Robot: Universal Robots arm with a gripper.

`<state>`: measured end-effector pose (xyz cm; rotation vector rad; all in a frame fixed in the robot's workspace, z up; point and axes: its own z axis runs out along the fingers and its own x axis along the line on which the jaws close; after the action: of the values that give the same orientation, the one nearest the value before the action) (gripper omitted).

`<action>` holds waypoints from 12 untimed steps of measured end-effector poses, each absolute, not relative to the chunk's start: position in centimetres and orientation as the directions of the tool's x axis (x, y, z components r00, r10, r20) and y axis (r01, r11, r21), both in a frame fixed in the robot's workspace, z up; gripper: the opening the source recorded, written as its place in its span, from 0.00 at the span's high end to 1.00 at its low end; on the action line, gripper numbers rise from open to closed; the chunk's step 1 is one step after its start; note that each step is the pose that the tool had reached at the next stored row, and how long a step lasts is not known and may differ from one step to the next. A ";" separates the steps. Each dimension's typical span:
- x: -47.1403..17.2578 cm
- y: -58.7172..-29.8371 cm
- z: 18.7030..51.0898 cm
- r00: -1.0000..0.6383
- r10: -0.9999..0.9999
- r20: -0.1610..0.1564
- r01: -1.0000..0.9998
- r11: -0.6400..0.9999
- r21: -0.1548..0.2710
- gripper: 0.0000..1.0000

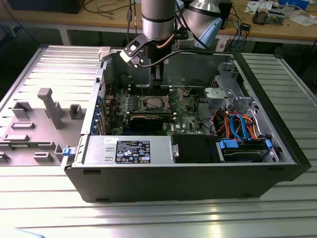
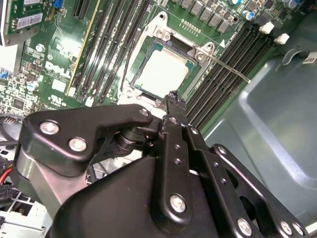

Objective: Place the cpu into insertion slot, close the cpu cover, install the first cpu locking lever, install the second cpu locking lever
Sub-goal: 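Close the cpu cover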

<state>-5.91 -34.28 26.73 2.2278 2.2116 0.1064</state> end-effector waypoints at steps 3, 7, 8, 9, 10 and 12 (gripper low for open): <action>-5.9 -34.3 26.7 0.006 0.999 0.047 0.999 -0.008 0.048 0.89; -5.7 -34.3 26.7 0.007 0.999 0.046 0.999 -0.009 0.035 0.89; -5.5 -34.3 26.7 0.008 0.999 0.043 1.000 -0.008 0.016 0.89; -5.4 -34.3 26.7 0.008 0.999 0.037 1.000 -0.008 0.008 0.89; -5.4 -34.2 26.7 0.008 1.000 0.028 1.000 -0.008 0.007 0.89; -5.4 -34.2 26.7 0.008 1.000 -0.003 1.000 -0.008 0.005 0.89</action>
<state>-5.36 -34.16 26.74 2.2262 2.2082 0.0022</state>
